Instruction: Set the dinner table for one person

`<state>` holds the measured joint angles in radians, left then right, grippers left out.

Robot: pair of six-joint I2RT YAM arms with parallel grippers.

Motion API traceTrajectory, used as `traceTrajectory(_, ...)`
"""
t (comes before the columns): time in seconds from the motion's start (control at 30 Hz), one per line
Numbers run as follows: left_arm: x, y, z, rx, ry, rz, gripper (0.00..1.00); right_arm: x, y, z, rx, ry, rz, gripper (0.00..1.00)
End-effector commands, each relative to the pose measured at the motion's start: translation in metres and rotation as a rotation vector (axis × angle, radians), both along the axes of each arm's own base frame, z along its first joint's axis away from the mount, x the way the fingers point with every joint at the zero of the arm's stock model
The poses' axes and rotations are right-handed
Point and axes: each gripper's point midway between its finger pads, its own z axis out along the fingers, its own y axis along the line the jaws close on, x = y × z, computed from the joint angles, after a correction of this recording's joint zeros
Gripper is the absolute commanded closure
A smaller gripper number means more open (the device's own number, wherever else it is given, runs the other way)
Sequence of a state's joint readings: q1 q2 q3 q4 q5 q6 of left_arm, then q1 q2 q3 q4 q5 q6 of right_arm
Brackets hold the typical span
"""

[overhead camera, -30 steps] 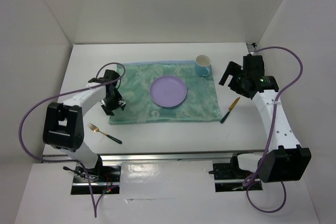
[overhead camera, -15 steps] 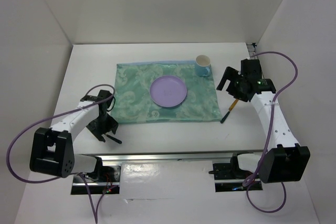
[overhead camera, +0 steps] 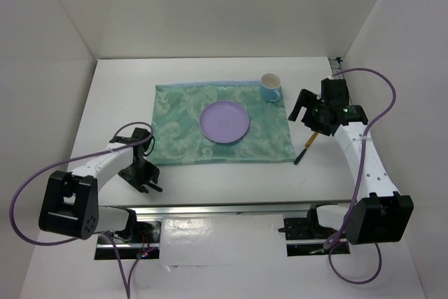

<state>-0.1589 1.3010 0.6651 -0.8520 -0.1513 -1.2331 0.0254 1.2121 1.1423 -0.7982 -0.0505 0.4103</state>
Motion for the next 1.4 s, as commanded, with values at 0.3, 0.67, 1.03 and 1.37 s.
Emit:
traceTrajectory(0.3, 0.016, 0.018, 0.043, 0.104, -0.121, 0.085, 0.92, 0.002, 0.0, 0.011, -0.001, -0.05, 0.014, 0.0)
traceTrajectory(0.67, 0.153, -0.017, 0.151, 0.181, -0.474, -0.604, 1.0, -0.005, -0.02, -0.028, -0.045, 0.122, -0.151, 0.0)
traceTrajectory(1.03, 0.217, -0.067, 0.082, 0.076, -0.267, -0.858, 1.0, -0.034, -0.035, -0.059, -0.02, 0.217, -0.263, 0.03)
traceTrajectory(1.37, 0.226, -0.075, 0.035, 0.06, -0.187, -0.91, 1.0, -0.043, -0.038, -0.088, 0.044, 0.289, -0.307, 0.06)
